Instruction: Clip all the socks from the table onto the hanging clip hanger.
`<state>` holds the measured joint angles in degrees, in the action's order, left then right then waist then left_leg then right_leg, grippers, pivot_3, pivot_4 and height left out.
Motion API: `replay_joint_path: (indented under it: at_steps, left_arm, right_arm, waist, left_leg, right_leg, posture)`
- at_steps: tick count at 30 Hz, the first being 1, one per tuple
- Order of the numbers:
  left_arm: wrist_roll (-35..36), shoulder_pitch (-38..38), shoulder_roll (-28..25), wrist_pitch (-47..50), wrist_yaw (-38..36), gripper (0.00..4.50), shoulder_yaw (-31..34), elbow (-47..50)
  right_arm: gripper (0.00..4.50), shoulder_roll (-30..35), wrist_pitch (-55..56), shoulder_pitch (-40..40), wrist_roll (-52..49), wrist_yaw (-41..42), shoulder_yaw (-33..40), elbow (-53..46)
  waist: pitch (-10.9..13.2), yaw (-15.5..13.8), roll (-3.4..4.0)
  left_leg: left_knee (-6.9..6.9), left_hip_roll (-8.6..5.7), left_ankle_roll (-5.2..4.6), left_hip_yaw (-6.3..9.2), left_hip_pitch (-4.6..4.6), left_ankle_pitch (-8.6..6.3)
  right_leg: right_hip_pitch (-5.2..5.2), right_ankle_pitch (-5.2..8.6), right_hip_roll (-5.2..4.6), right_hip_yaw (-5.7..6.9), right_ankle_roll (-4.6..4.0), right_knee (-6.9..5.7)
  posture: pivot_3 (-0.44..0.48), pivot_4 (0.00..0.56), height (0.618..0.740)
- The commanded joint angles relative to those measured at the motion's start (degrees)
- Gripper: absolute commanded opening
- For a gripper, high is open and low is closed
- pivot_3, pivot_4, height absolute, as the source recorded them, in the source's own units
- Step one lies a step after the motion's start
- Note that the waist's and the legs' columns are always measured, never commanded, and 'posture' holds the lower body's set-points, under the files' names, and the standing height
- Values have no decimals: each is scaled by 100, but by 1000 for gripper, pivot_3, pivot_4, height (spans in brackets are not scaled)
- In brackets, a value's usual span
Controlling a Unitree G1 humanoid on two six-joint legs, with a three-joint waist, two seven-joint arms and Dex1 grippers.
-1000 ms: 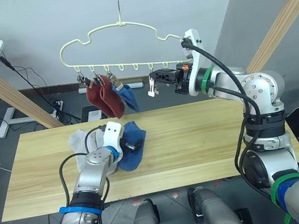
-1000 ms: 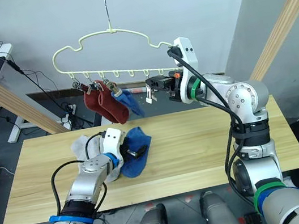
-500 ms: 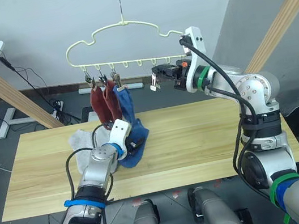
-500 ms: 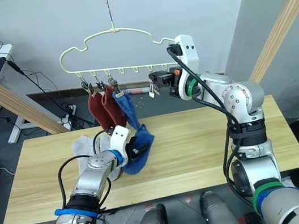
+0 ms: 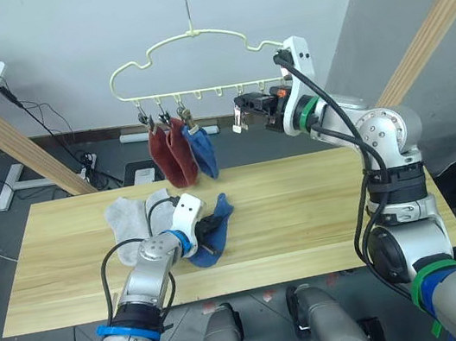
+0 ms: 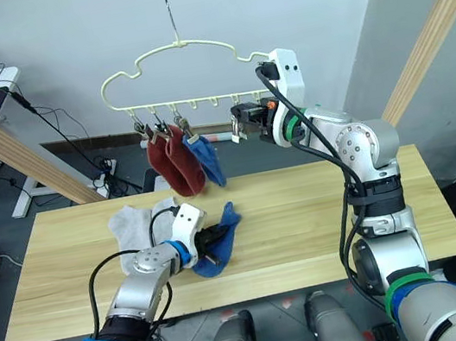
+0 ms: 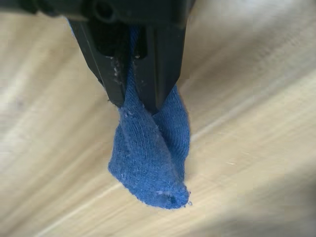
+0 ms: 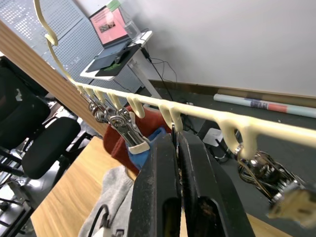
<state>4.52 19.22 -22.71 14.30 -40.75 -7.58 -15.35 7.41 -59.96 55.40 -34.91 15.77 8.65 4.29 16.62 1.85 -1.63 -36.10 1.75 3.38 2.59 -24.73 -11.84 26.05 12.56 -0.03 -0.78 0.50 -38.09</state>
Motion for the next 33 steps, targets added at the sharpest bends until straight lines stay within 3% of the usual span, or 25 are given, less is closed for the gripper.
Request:
replay_joint_path:
  at_steps: [1, 5, 9, 20, 33]
  left_arm:
    - [613, -234, -189, -212, -354, 16, 441, 1341]
    - [661, -617, -512, -1393, -713, 16, 643, 2218]
    - [531, -768, -630, -2181, -646, 16, 686, 2338]
    - [-86, -519, -573, -2352, -217, 16, 402, 1770]
    - [-413, 31, -546, -2557, -30, 16, 230, 1303]
  right_arm:
    - [0, -1, 1, 164, -5, -76, 92, 98]
    - [0, -11, -265, 223, -188, -122, 268, 235]
    - [0, -19, -519, 272, -353, -126, 392, 275]
    - [0, -347, -1379, 470, -875, -637, 961, 205]
    - [0, -435, -1573, 438, -837, -801, 965, 47]
  waist:
    - [0, 0, 0]
    - [0, -1, 0]
    - [0, -7, 1]
    - [0, -8, 1]
    - [0, -3, 1]
  left_leg:
    - [-1, 1, 0, 1, 0, 0]
    - [0, 1, 0, -1, 1, 0]
    - [2, 0, 0, -4, 2, 0]
    - [0, -1, -1, -3, 2, 0]
    - [2, 0, -1, -3, 2, 0]
  right_leg:
    - [0, 0, 0, 0, 0, 1]
    - [-1, 1, 0, -4, 0, 3]
    - [-1, -3, -1, -5, -7, 6]
    - [-2, 3, 1, -3, 3, 5]
    - [-1, 2, 1, -1, 3, 5]
  posture:
    - [3, 291, 740]
    - [7, 294, 740]
    - [12, 294, 740]
    - [22, 296, 740]
    - [14, 290, 740]
